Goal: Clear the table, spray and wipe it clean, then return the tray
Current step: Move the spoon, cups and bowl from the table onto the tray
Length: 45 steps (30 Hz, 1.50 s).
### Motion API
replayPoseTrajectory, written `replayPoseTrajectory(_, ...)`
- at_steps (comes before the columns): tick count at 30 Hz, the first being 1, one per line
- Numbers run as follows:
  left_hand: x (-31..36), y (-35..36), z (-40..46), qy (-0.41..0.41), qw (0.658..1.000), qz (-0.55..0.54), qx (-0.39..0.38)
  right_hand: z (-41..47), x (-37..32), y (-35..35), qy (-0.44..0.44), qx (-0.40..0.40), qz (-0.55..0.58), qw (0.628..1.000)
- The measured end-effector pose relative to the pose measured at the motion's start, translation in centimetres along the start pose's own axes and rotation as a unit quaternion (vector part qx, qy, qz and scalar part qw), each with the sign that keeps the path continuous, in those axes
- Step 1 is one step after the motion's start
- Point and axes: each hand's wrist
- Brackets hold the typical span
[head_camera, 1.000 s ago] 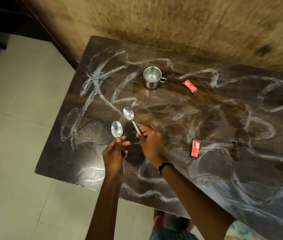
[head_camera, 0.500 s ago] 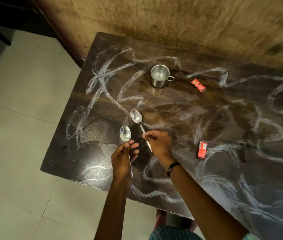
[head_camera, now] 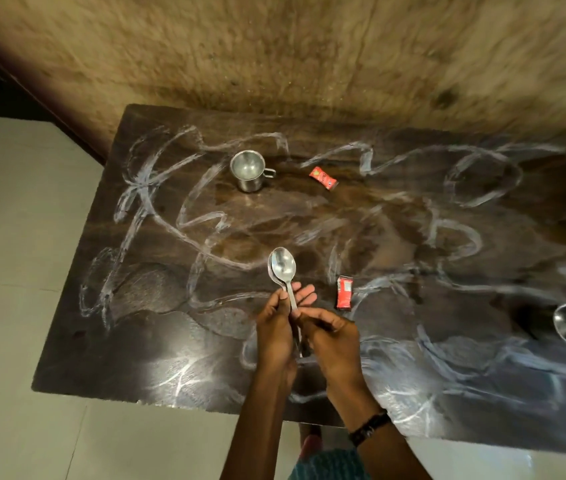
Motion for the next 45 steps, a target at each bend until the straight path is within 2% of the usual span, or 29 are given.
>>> replayPoseTrajectory(4,-1.8,2.7,-1.7,0.013,0.998,0.036,-0.041,1.5,-0.6,-3.8,-0.028,0.030,0.001,0.999)
replayPoseTrajectory(8,-3.3,5.7,-3.4,0.022,0.994,0.069,-0.083,2.8,-1.2,-7.7,-0.111,0.050,-0.046,0.992)
replayPoseTrajectory(13,-5.1,11.0,-5.8,0.021,0.987,0.085,-0.136,4.2,-2.3,-13.2,-0.227,0.095,-0.147,0.958)
replayPoseTrajectory(16,-6.6,14.9,-7.5,0.028,0.981,0.084,-0.171,6.0,-3.1,-17.2,-0.255,0.118,-0.196,0.940)
replayPoseTrajectory(22,-11.8,24.3,-12.2,0.022,0.973,0.099,-0.208,11.9,-4.5,-27.8,-0.219,0.133,-0.232,0.938)
replayPoseTrajectory(25,-14.7,29.6,-15.0,0.013,0.967,0.092,-0.238,14.4,-5.9,-34.4,-0.208,0.121,-0.116,0.964)
replayPoseTrajectory(27,-16.5,32.7,-16.4,0.012,0.960,0.106,-0.260,15.9,-6.8,-38.1,-0.163,0.093,-0.023,0.982)
replayPoseTrajectory(32,-23.1,40.5,-19.4,0.023,0.945,0.156,-0.288,20.0,-6.0,-46.7,-0.115,0.131,0.089,0.981)
replayPoseTrajectory(39,-30.6,48.4,-23.3,-0.005,0.918,0.238,-0.317,25.5,-4.2,-57.3,-0.062,0.169,0.088,0.980)
replayPoseTrajectory(45,-35.1,52.1,-23.4,-0.020,0.899,0.318,-0.300,31.5,-2.6,-65.2,0.014,0.232,0.086,0.969)
Point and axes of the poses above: each hand's wrist, its own z-axis towards the middle knuckle, its own y-axis out of the palm, x = y × z, and after that the axes turned 14 degrees about x, right-handed
